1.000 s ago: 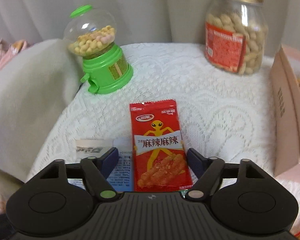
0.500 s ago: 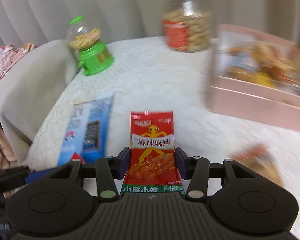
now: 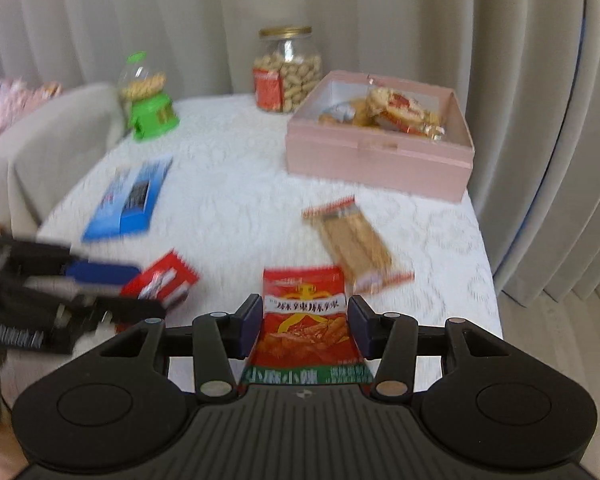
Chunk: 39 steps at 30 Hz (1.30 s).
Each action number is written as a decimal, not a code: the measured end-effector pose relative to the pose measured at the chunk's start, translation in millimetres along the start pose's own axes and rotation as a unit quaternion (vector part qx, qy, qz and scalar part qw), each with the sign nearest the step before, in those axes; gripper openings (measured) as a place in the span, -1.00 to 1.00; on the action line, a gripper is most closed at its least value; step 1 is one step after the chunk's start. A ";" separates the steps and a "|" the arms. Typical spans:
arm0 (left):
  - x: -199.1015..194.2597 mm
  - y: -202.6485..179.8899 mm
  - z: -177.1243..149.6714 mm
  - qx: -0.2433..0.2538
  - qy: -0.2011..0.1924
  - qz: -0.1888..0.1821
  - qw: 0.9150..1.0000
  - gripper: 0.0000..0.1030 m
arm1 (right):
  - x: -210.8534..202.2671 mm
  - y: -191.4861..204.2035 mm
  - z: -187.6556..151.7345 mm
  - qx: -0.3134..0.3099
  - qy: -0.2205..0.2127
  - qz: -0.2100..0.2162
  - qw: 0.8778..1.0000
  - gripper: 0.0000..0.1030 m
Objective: Organize snacks
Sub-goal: 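Grasp the small red packet with the left gripper while the right gripper grasps the red spicy-strip bag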
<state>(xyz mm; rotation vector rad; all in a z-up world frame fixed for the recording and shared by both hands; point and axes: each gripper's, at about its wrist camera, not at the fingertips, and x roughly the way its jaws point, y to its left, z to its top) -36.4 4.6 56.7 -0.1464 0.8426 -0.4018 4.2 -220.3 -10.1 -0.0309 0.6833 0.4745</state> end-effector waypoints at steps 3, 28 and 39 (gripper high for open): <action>5.6 -3.7 -3.5 0.001 0.010 0.015 1.000 0.06 | -0.8 5.9 -16.2 -0.023 0.015 0.024 0.999 -0.10; 27.6 -27.7 -24.7 0.060 0.013 0.079 0.995 0.28 | 44.8 12.8 -18.3 -0.026 -0.015 -0.017 0.999 0.05; 22.0 -12.8 -17.7 -0.006 -0.005 0.048 0.999 0.12 | 1.5 -5.8 -19.2 0.009 -0.043 -0.015 0.999 -0.04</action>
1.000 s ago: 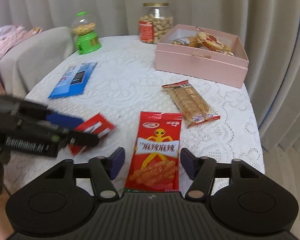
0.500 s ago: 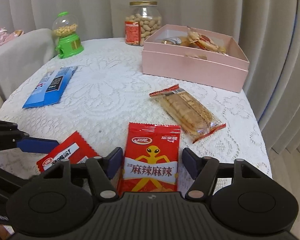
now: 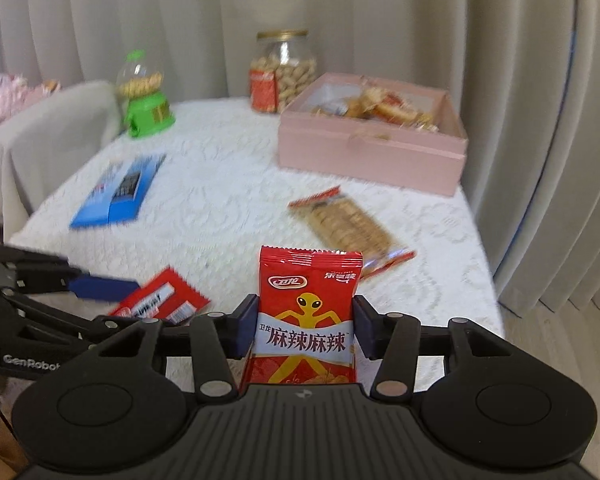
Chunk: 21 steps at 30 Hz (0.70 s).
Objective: Organize snacks
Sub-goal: 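Grasp the small red packet with the left gripper while the right gripper grasps the red spicy-strip bag, then carry both red packets into the pink box and open both grippers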
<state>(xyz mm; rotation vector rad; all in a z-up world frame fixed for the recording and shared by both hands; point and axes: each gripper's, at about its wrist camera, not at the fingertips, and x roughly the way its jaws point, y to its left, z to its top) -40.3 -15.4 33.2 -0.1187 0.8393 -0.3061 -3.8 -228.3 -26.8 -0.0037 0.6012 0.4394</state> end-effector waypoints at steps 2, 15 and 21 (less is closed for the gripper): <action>-1.9 0.9 3.6 -0.003 -0.003 -0.003 1.000 0.00 | -8.5 -6.6 3.6 0.011 -0.014 0.001 1.000 -0.04; -2.3 11.9 45.6 -0.004 -0.064 -0.013 0.998 -0.12 | -35.1 -42.1 37.0 0.045 -0.078 -0.004 0.996 -0.04; 6.6 14.9 75.4 -0.003 -0.090 -0.033 0.995 -0.12 | -17.6 -63.3 48.4 0.064 -0.070 -0.001 0.995 -0.04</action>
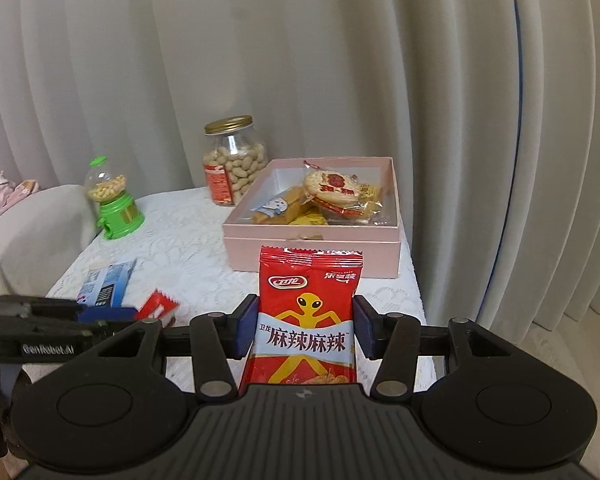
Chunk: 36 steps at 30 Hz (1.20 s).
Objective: Organize snacks
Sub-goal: 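Carry both red packets into the pink box and open both grippers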
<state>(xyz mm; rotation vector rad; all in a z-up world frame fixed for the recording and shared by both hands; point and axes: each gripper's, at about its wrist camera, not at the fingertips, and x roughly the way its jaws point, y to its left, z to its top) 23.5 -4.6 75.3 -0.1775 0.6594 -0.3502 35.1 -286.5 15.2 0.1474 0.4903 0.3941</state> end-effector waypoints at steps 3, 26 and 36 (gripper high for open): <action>13.4 -2.4 35.0 0.000 -0.032 -0.018 0.999 -0.11 | 12.7 -5.2 3.4 -0.003 0.012 0.004 1.000 -0.04; 91.5 23.9 204.4 -0.104 -0.058 -0.105 0.987 0.13 | 41.9 -2.2 129.4 -0.048 -0.047 -0.055 0.996 -0.04; 176.8 41.6 201.4 -0.097 0.114 -0.083 0.985 0.13 | 106.2 -29.6 252.3 0.029 0.006 -0.046 0.999 0.29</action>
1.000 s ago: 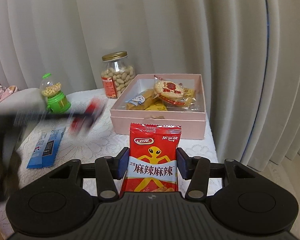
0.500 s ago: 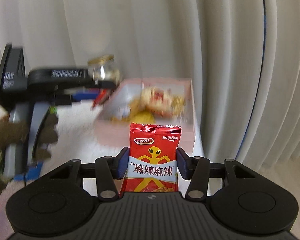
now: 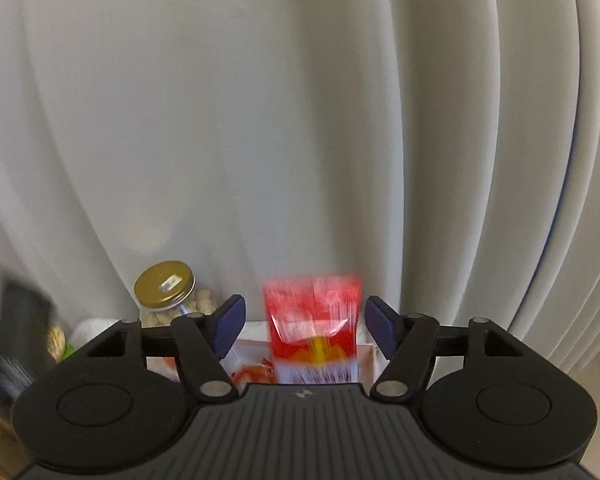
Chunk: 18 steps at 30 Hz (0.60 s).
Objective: Organize snacks
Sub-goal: 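Carry both red packets into the pink box and open both grippers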
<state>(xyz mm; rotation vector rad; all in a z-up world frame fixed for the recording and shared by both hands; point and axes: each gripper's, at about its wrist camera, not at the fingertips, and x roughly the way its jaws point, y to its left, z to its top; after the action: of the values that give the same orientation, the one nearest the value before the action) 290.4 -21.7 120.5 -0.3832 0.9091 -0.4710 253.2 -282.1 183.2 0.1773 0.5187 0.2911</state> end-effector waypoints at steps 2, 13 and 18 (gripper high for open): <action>2.0 14.3 -7.4 -0.021 -0.020 -0.032 0.999 0.11 | 7.0 -8.7 -4.8 0.020 0.012 0.001 1.000 0.29; -62.4 50.3 -68.7 -0.028 -0.074 0.022 0.997 0.11 | 13.7 -19.8 -75.7 -0.012 0.047 -0.033 0.998 0.30; -122.3 89.3 -128.2 -0.048 -0.078 0.074 0.993 0.11 | 10.1 -10.3 -120.0 -0.025 0.077 -0.030 0.996 0.31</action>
<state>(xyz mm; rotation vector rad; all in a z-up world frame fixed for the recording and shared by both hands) 141.0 103.7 84.0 -0.4308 0.8036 -0.2583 202.6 -277.5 73.6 0.0902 0.6672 0.2600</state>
